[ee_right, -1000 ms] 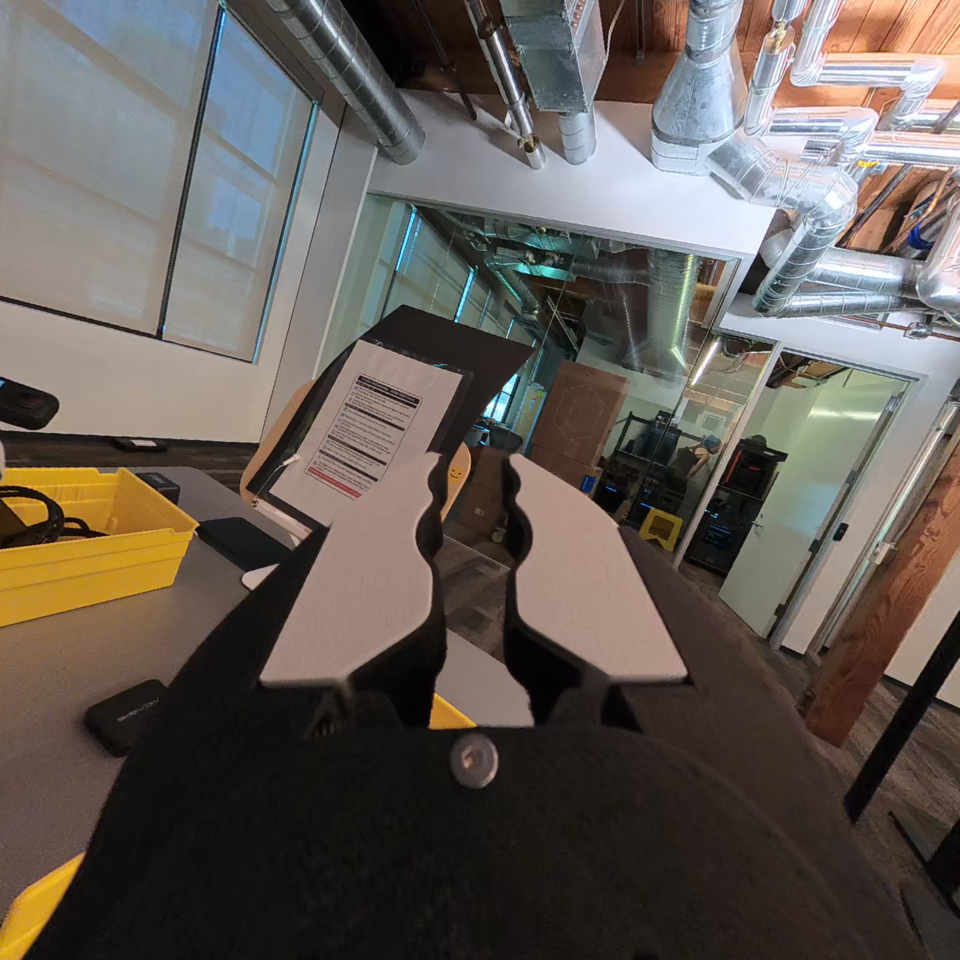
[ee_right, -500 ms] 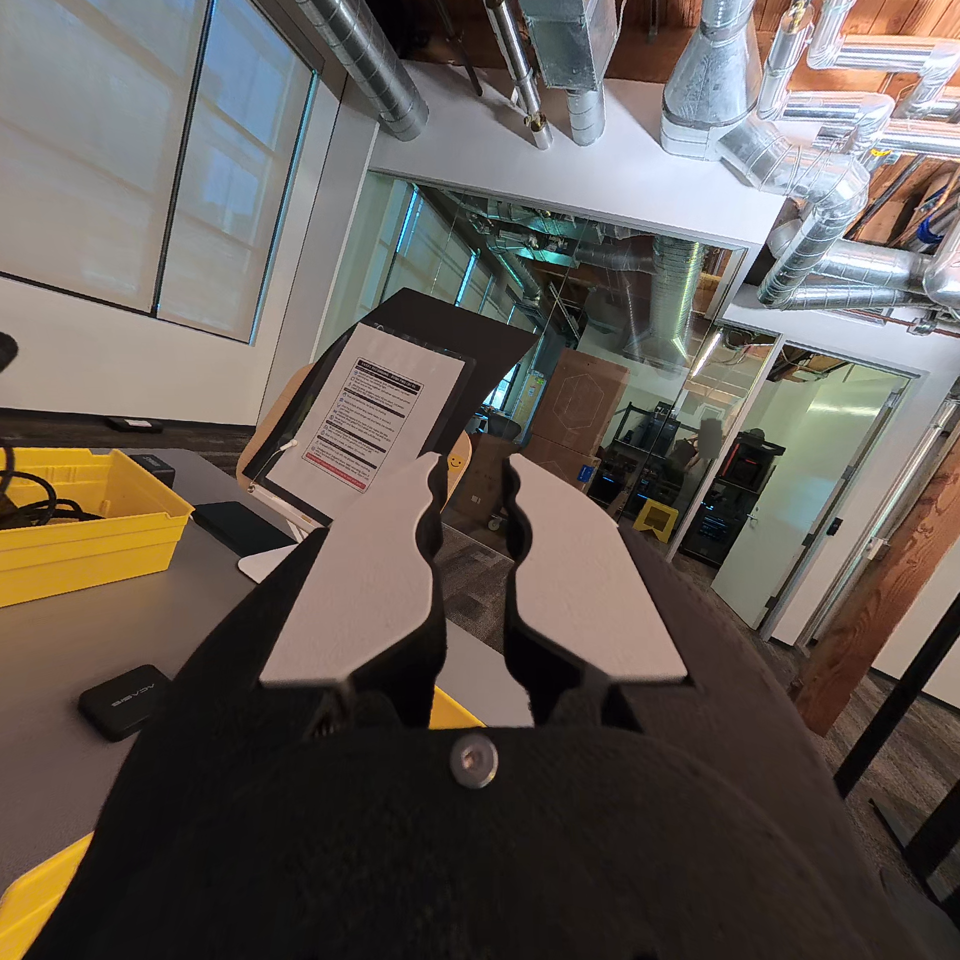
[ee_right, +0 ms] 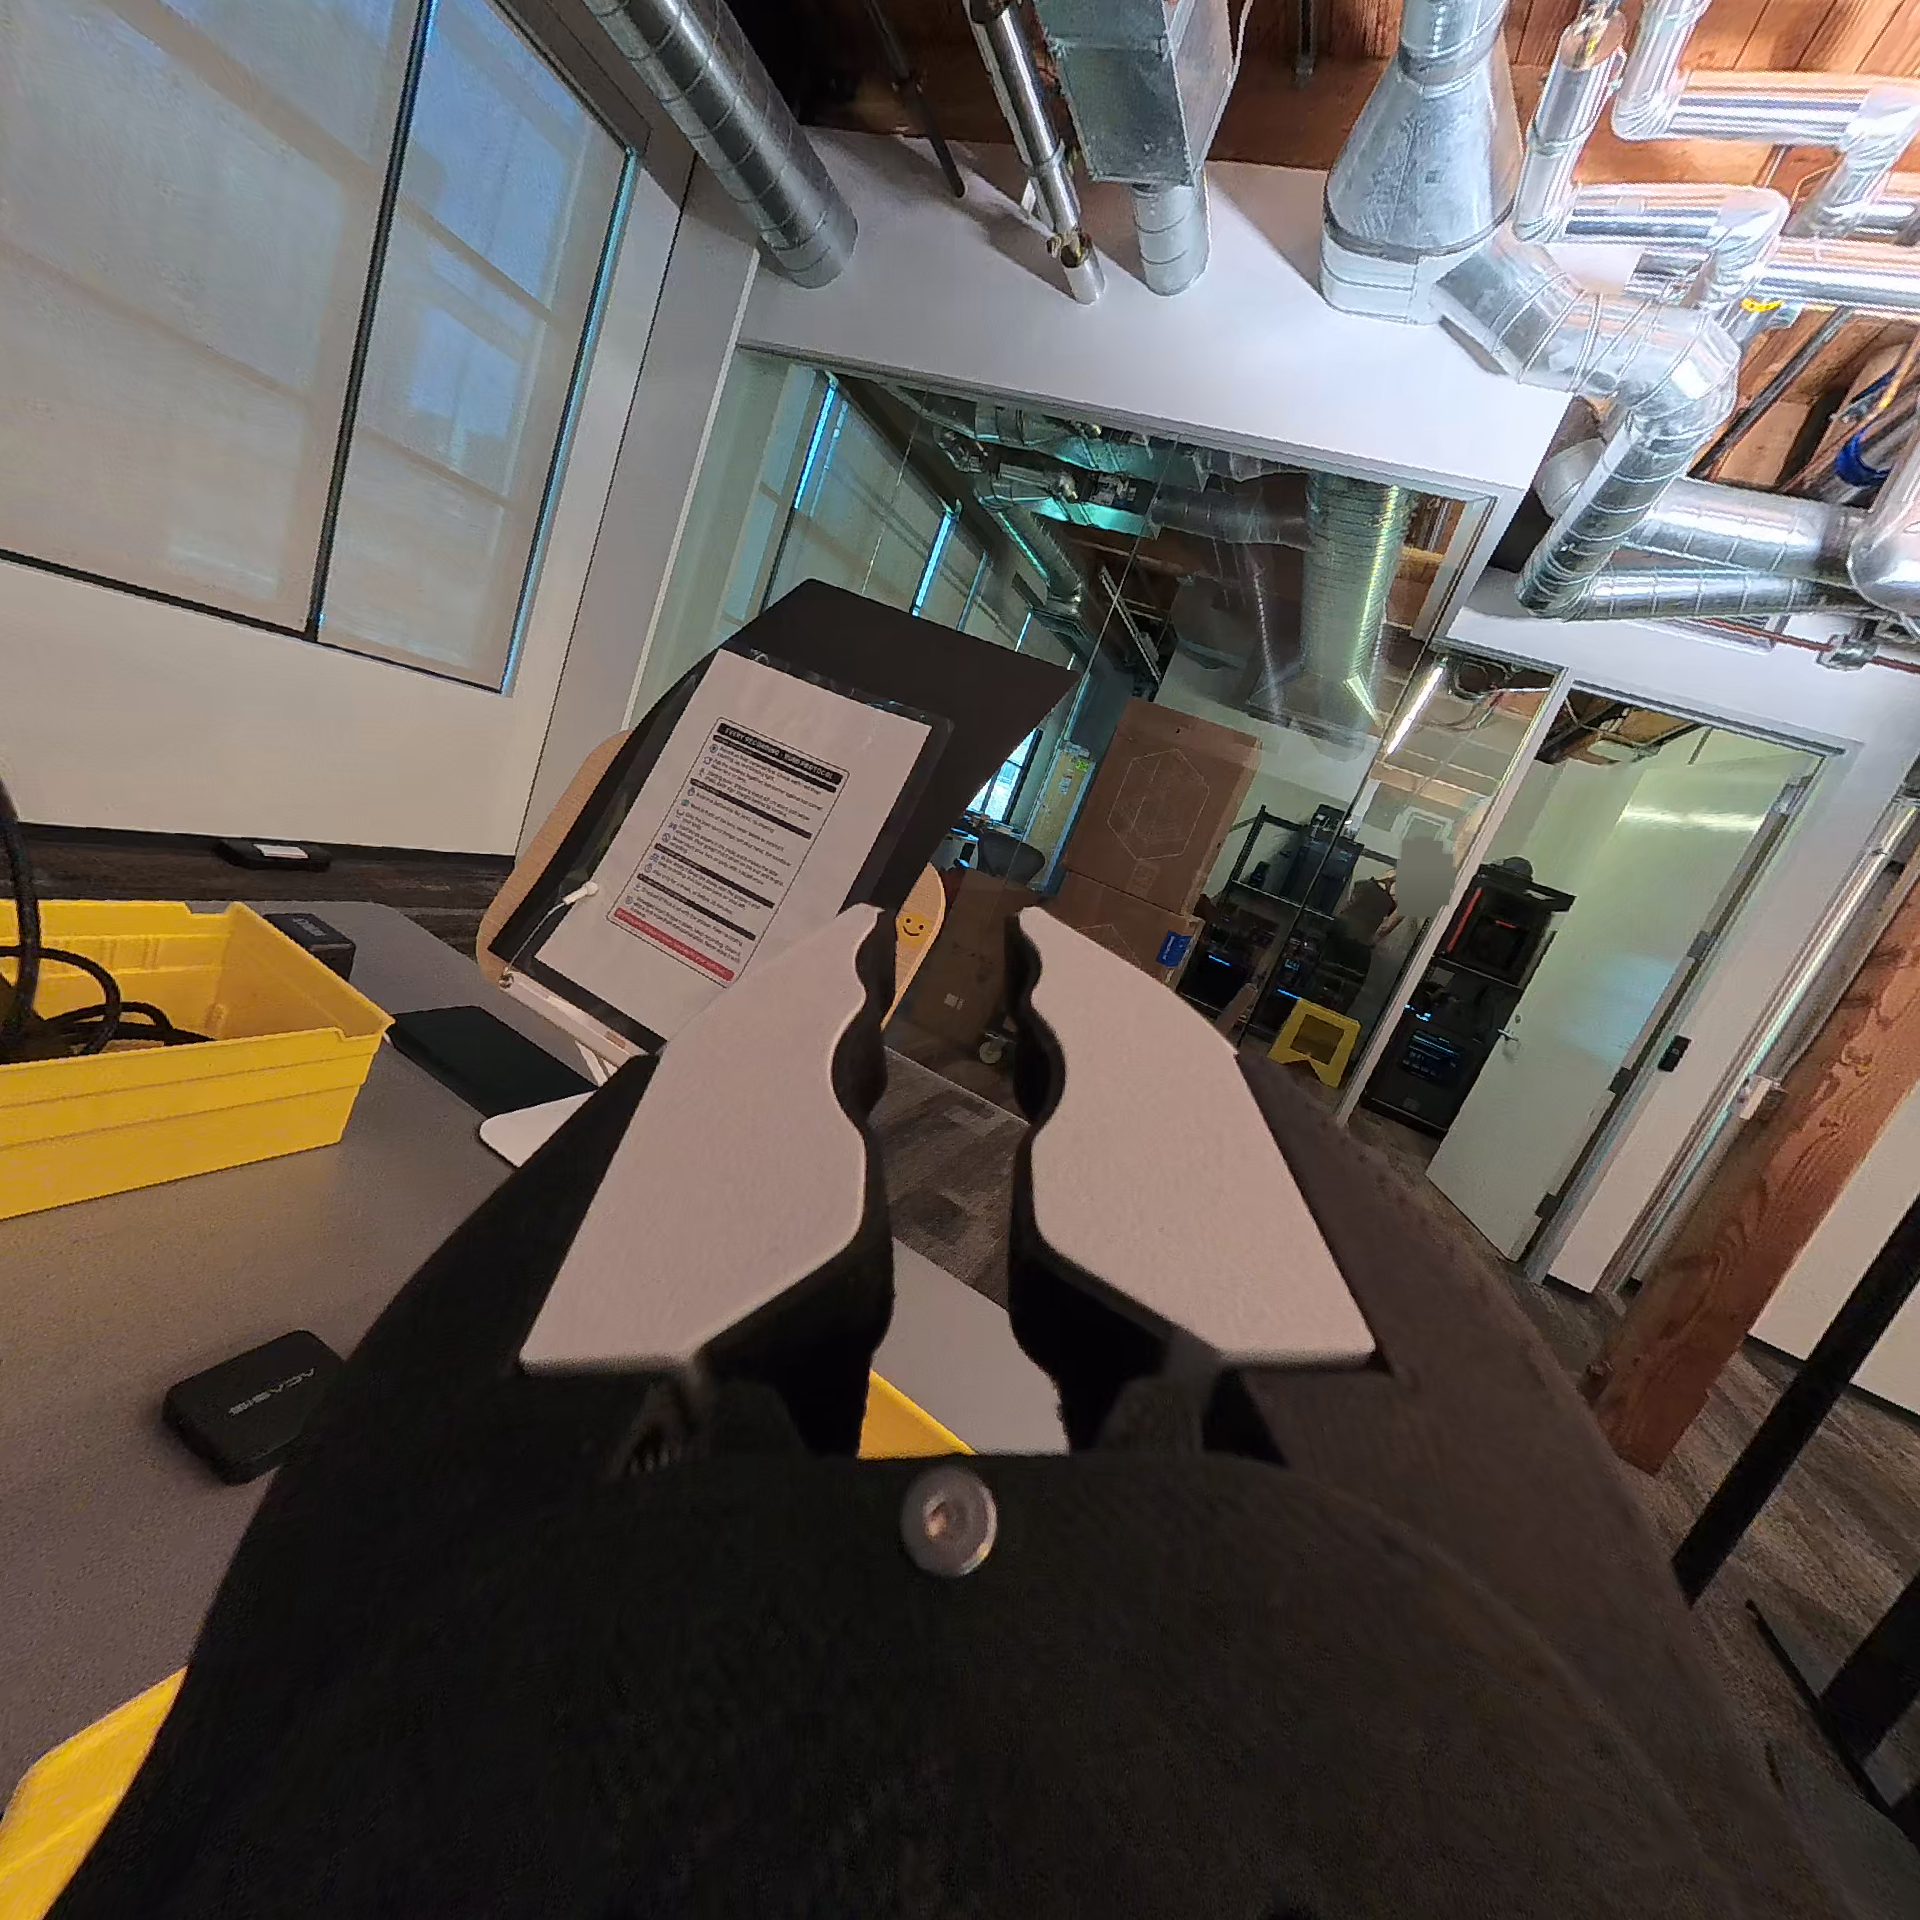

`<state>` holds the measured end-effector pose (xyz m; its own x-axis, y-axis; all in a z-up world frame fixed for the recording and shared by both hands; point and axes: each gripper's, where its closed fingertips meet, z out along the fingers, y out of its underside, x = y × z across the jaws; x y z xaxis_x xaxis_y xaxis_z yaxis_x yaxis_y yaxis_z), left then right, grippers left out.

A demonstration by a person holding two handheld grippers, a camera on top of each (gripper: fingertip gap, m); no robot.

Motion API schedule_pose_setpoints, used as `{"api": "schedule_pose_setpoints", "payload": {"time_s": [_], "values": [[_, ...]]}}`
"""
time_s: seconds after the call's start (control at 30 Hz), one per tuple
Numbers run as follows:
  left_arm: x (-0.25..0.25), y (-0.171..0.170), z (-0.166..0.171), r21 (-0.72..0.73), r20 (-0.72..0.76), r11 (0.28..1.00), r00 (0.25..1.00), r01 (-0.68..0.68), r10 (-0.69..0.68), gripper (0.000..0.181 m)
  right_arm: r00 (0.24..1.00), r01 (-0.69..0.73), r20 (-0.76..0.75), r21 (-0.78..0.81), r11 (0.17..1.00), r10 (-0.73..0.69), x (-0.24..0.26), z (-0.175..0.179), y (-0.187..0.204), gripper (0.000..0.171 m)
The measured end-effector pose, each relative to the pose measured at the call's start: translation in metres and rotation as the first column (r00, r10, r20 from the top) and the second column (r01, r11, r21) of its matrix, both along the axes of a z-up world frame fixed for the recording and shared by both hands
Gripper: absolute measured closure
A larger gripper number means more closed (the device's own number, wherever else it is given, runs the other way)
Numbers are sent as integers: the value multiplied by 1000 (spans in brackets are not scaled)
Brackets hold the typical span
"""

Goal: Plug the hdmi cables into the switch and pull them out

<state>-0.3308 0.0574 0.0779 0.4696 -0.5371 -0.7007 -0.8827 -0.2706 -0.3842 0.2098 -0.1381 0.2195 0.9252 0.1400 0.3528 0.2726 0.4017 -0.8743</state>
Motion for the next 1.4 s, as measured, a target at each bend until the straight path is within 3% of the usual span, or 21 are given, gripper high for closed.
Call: {"api": "schedule_pose_setpoints", "payload": {"time_s": [0.2, 0.33, 0.4, 0.5, 0.6, 0.8, 1.0, 1.2, 1.27, 1.4], "values": [[27, -20, 44, 73, 95, 995, 993, 66, -73, 174, 999, -37, 11, -25, 999, 37, -13, -4, 9, 151], [64, -42, 60, 94, 153, 983, 974, 156, -169, 174, 972, -229, 29, -116, 966, 234, -57, -16, 19, 147], [82, -51, 62, 115, 144, 975, 968, 189, -205, 174, 929, -360, 33, -159, 919, 369, -90, -22, 21, 146], [107, -59, 68, 168, 130, 962, 963, 215, -238, 175, 803, -578, 0, -242, 779, 596, -147, -35, 15, 140], [128, -61, 72, 183, 159, 959, 956, 218, -248, 174, 720, -665, -25, -313, 678, 694, -196, -50, 19, 130], [171, -43, 77, 171, 186, 960, 950, 222, -253, 174, 770, -561, -11, -485, 670, 638, -257, -103, 59, 104], [203, -43, 79, 157, 224, 944, 921, 290, -320, 175, 867, -407, 9, -563, 719, 498, -264, -140, 98, 105], [211, -54, 61, 89, 263, 930, 892, 357, -367, 175, 825, -414, 21, -658, 629, 565, -259, -154, 90, 133], [211, -57, 50, 67, 253, 928, 894, 366, -371, 175, 783, -415, 45, -704, 576, 620, -259, -161, 79, 162], [209, -65, 21, -27, 218, 926, 906, 376, -362, 175, 727, -409, -8, -808, 424, 686, -259, -177, 60, 167]]}}
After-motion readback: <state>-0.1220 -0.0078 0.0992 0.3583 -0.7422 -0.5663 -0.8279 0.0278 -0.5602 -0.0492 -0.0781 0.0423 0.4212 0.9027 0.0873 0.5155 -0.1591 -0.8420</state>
